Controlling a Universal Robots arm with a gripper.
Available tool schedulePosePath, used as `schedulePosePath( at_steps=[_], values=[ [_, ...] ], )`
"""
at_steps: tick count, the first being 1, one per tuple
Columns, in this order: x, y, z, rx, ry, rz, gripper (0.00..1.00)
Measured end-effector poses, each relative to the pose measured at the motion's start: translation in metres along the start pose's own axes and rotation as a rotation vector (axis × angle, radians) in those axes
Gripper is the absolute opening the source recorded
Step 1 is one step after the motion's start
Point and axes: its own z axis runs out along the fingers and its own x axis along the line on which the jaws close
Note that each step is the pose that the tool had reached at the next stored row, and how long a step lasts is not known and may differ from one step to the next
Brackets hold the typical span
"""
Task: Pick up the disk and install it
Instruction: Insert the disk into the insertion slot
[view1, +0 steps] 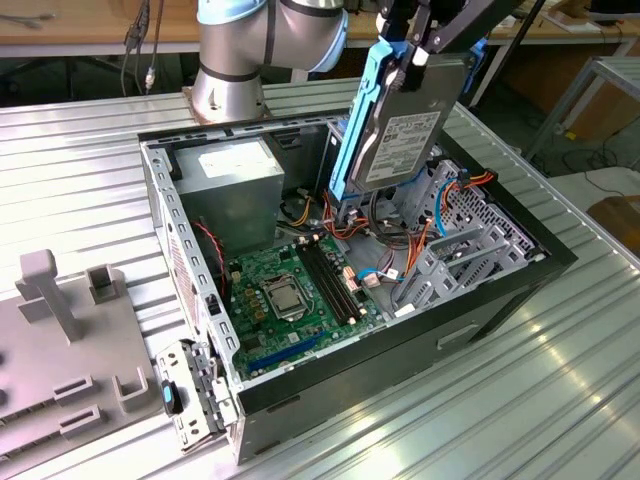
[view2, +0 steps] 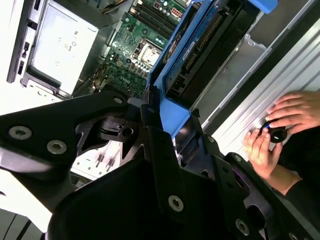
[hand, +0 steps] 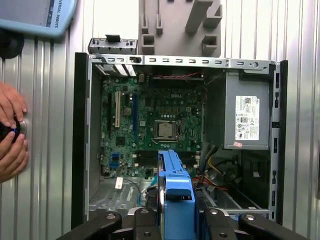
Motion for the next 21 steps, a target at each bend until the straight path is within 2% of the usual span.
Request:
schedulePosePath(
  at_steps=[4, 7, 8, 10, 11, 15, 16, 18, 21],
  values=[
    [0.0064, -0.0037, 0.0, -0.0003, 0.0003, 0.001, 0.37],
    [0.0082, -0.0122, 0.0001, -0.0006, 0.0003, 0.001, 0.37],
    [0.0086, -0.0176, 0.0001, -0.0007, 0.0003, 0.001, 0.37],
    [0.0091, -0.0335, 0.0001, -0.0009, 0.0004, 0.001, 0.37],
    [0.0092, -0.0392, 0.0001, -0.0009, 0.0004, 0.001, 0.37],
    [0.0111, -0.0542, 0.0002, -0.0009, 0.0004, 0.001, 0.37],
    [0.0122, -0.0554, 0.0003, -0.0009, 0.0004, 0.001, 0.37],
    [0.0205, -0.0587, 0.0013, -0.0009, 0.0003, 0.001, 0.37],
    [0.0267, -0.06, 0.0028, -0.0002, 0.0003, 0.001, 0.37]
  ],
)
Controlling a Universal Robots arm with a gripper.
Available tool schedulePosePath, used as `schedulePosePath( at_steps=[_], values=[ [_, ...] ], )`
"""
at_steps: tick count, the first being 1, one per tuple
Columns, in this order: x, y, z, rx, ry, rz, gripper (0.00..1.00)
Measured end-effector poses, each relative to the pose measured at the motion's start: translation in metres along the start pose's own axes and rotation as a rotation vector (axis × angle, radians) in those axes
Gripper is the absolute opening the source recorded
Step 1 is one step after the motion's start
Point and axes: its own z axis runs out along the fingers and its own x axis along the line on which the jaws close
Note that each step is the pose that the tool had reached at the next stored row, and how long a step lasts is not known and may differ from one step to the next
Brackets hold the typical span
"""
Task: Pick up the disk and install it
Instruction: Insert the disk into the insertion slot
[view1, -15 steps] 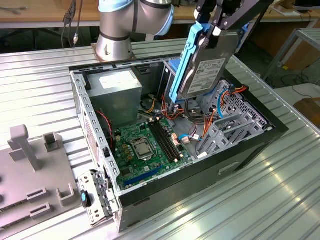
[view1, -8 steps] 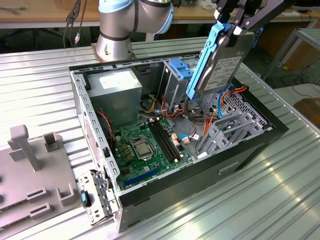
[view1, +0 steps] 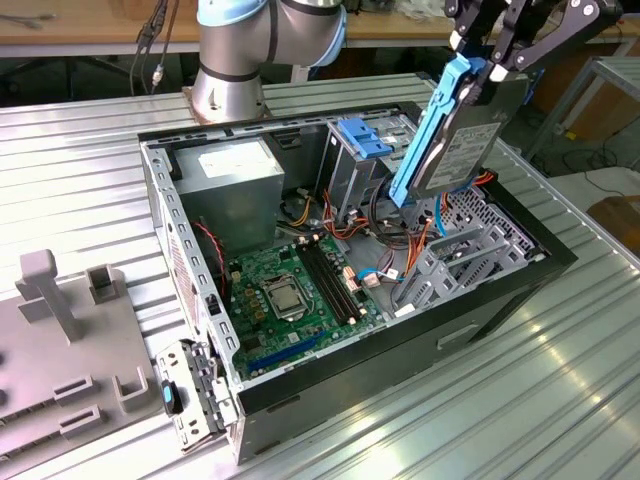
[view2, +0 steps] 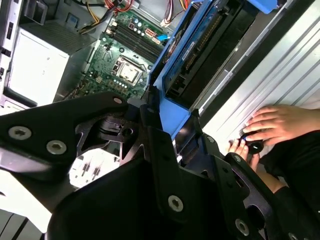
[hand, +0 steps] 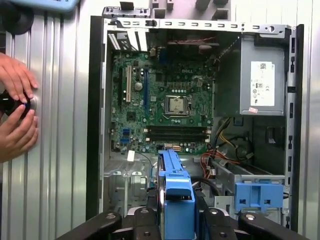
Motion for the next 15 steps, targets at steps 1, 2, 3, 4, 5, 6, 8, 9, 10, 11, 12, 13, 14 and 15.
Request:
schedulePosePath(
  at_steps=[1, 2, 3, 4, 5, 6, 8, 9, 10, 11, 12, 13, 14, 15],
  values=[
    [0.001, -0.0001, 0.0006, 0.0009, 0.0001, 0.001, 0.37],
    [0.002, -0.0005, 0.0017, 0.0019, 0.0, 0.002, 0.37],
    [0.0027, -0.002, 0.0027, 0.002, -0.0001, 0.003, 0.37],
    [0.0029, -0.0061, 0.0032, 0.002, 0.0003, 0.003, 0.37],
    [0.0033, -0.0116, 0.0041, 0.002, 0.0001, 0.004, 0.37],
    [0.0038, -0.019, 0.0046, 0.002, 0.0001, 0.003, 0.37],
    [0.0048, -0.0255, 0.0052, 0.002, 0.0, 0.004, 0.37],
    [0.0055, -0.0273, 0.0055, 0.002, 0.0, 0.004, 0.37],
    [0.0069, -0.0289, 0.006, 0.0021, 0.0, 0.004, 0.37],
    [0.0085, -0.0302, 0.0065, 0.0021, 0.0, 0.005, 0.37],
    [0.0096, -0.0309, 0.0069, 0.0021, 0.0001, 0.006, 0.37],
    [0.0107, -0.0316, 0.0072, 0.0021, 0.0, 0.006, 0.37],
    [0.0133, -0.0325, 0.0081, 0.0021, 0.0001, 0.008, 0.37],
    [0.0168, -0.0331, 0.0092, 0.0022, 0.0, 0.01, 0.37]
  ],
)
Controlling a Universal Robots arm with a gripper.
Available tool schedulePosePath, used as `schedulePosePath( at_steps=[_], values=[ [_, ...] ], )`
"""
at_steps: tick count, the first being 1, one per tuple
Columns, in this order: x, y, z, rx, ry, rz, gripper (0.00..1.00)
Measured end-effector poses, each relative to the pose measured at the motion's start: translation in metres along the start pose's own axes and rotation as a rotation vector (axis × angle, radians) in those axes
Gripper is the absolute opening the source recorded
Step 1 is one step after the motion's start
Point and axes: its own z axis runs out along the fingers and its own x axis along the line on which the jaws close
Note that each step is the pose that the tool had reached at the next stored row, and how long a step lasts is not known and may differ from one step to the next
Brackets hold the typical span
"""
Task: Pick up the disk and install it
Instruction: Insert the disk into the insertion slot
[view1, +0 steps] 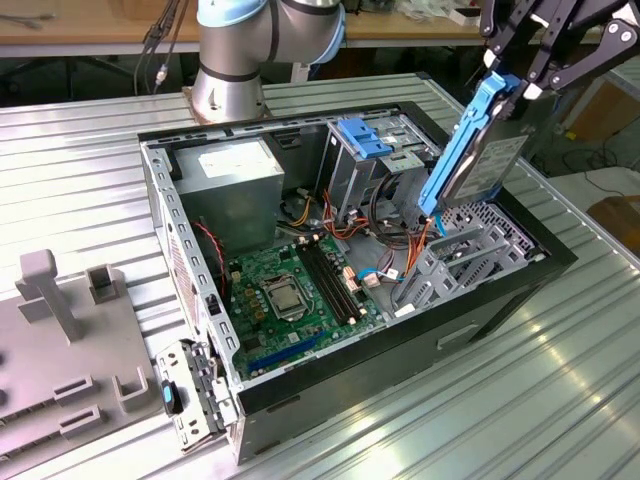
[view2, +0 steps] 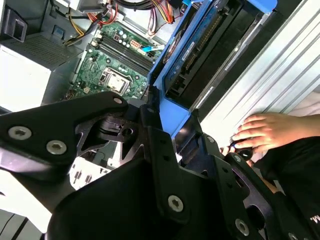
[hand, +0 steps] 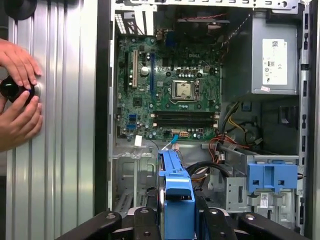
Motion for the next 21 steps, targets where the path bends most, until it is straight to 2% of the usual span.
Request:
schedulePosePath(
  at_steps=[4, 8, 13, 18, 20, 21],
  values=[
    [0.0048, -0.0022, 0.0035, 0.0001, 0.0, 0.016, 0.37],
    [0.008, -0.0132, 0.0076, 0.0002, -0.0004, 0.016, 0.37],
    [0.0099, -0.0148, 0.0157, 0.001, -0.0002, 0.032, 0.37],
    [0.0146, -0.0166, 0.0191, 0.0011, -0.002, 0.032, 0.37],
    [0.0191, -0.0173, 0.02, 0.0011, -0.0059, 0.032, 0.37],
    [0.0238, -0.0187, 0.0208, 0.001, -0.0242, 0.032, 0.37]
  ],
)
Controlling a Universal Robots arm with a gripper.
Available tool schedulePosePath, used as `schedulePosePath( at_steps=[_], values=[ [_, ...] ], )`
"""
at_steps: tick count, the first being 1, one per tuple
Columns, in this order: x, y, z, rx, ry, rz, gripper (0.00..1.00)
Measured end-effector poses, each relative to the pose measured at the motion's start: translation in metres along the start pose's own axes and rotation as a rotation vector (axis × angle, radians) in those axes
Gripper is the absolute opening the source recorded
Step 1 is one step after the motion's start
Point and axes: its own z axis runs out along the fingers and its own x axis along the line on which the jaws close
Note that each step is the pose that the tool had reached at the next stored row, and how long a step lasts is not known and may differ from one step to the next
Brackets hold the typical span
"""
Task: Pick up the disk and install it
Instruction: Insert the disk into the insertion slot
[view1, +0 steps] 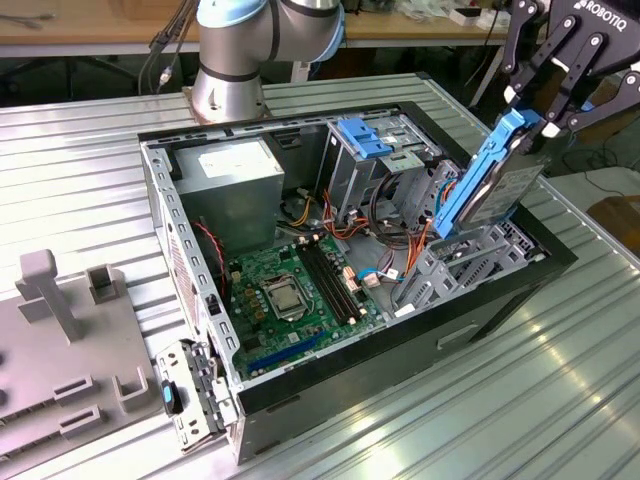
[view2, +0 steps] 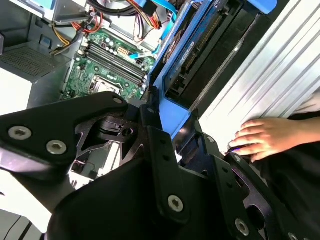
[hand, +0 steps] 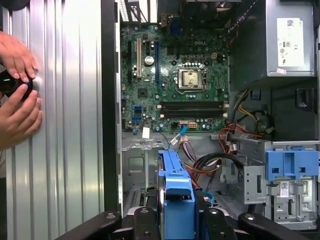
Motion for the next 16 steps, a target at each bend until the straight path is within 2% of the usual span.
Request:
schedulePosePath(
  at_steps=[1, 2, 7, 9, 10, 11, 13, 16],
  values=[
    [0.0028, -0.0007, 0.0005, -0.0002, -0.0136, 0.0, 0.37],
    [0.0045, -0.0008, 0.0009, -0.0003, -0.0191, 0.0, 0.37],
    [0.0101, -0.0011, 0.0035, 0.0033, -0.0213, 0.0, 0.37],
    [0.0106, -0.0011, 0.0048, 0.0144, -0.0217, -0.001, 0.37],
    [0.011, -0.0011, 0.005, 0.0157, -0.0226, -0.001, 0.37],
    [0.0112, -0.0011, 0.0051, 0.0157, -0.0228, -0.001, 0.37],
    [0.0187, -0.0011, 0.0069, 0.0155, -0.0257, -0.005, 0.37],
    [0.0189, -0.0006, 0.0082, 0.0143, -0.027, -0.029, 0.37]
  ],
)
